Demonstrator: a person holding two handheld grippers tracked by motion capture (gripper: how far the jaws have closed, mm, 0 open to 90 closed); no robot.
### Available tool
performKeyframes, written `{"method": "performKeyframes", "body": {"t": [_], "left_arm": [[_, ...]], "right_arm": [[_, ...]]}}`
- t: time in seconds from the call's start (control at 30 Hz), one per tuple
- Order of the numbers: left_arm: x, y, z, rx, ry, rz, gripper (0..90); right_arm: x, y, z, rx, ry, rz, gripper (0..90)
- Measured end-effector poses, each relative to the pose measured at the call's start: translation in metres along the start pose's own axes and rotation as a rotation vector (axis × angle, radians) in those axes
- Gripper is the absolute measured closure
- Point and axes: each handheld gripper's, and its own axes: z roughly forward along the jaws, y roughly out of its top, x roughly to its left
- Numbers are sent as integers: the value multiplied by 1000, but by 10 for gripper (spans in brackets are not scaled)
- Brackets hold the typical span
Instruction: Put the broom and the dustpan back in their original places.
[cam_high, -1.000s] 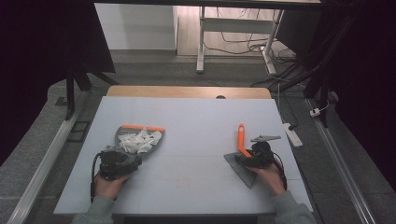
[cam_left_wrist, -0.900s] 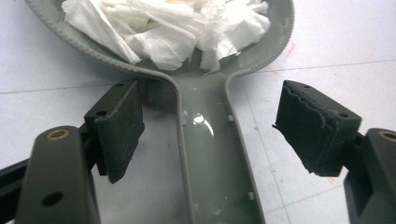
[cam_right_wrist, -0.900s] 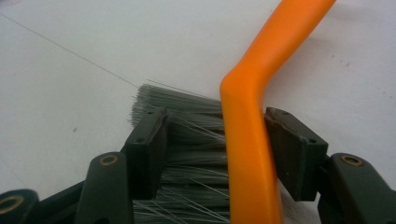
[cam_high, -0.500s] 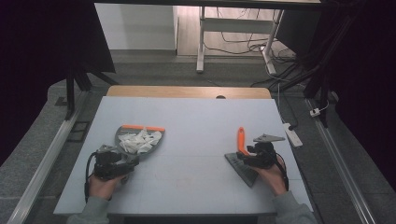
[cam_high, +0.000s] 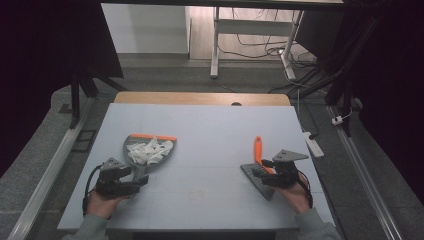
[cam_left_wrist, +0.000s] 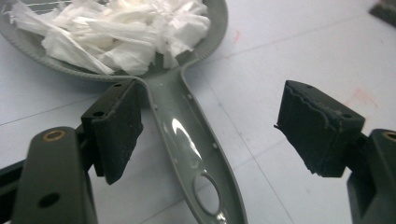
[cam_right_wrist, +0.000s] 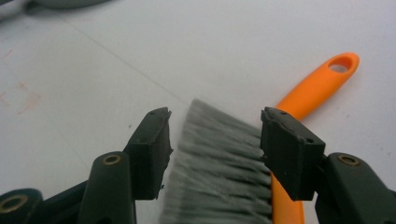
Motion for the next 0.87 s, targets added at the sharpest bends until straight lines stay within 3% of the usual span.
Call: {"method": "performKeyframes", "body": {"t": [0.2, 0.5, 0.87], "left_arm": [[3, -4, -4, -10, -18, 39, 231], [5, -6, -4, -15, -32, 41, 233], [3, -5, -4, -21, -14, 29, 233]], "right_arm": [[-1, -13, -11, -9, -14, -16, 432], [1, -20, -18, -16, -27, -39, 433], [0, -19, -20, -26, -26, -60, 433]]}}
